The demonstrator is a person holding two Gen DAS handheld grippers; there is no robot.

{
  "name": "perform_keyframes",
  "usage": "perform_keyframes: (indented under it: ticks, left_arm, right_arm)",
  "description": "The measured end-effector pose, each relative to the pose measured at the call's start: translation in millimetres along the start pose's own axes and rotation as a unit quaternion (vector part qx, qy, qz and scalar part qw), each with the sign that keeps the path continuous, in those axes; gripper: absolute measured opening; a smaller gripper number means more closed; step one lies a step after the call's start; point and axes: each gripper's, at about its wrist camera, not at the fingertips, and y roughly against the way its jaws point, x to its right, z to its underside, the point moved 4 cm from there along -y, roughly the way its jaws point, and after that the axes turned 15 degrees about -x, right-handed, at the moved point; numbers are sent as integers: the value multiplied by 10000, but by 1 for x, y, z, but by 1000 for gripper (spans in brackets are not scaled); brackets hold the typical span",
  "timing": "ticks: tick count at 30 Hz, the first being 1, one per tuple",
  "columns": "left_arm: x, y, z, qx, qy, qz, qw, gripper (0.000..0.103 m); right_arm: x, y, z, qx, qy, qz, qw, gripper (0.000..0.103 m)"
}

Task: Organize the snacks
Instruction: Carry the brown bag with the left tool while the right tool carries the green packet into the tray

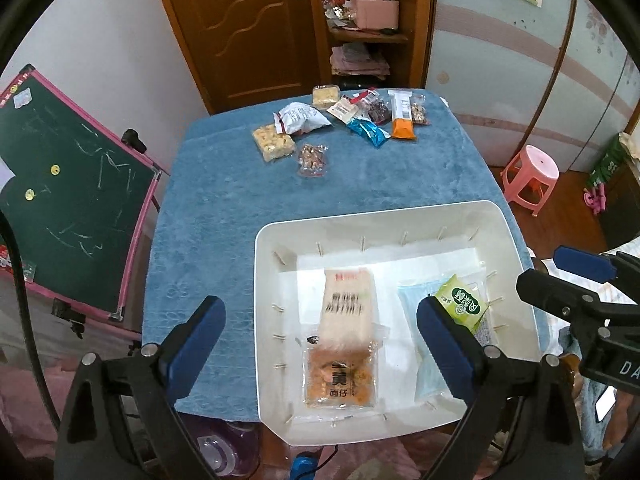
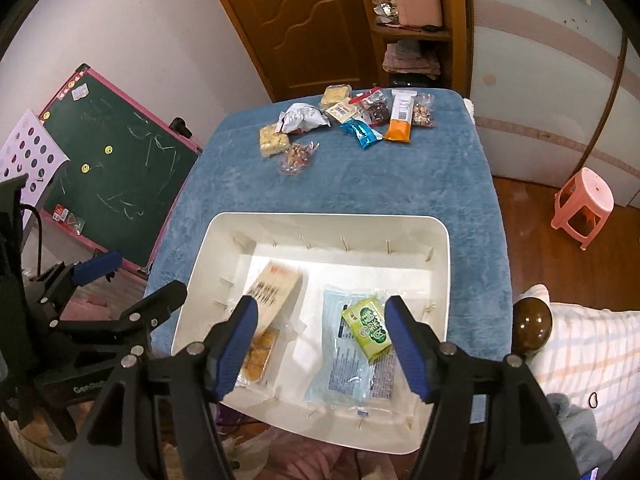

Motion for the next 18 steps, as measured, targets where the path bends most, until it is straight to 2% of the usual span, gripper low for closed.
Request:
perform_keyframes:
  ticks: [9, 13, 18]
  left_arm:
    - [-7, 14, 7, 89, 97, -66, 9999, 96]
    - [-9, 21, 11, 104, 118, -125, 9998, 96]
    - [-13, 32, 12, 201, 93, -187, 9996, 96]
  right_arm:
    - [-8, 10, 6, 66, 170, -3, 9998, 67]
    - [-12, 12, 7, 22, 197, -59, 9998, 74]
    - [-16, 22, 7, 186, 214, -183, 9994, 74]
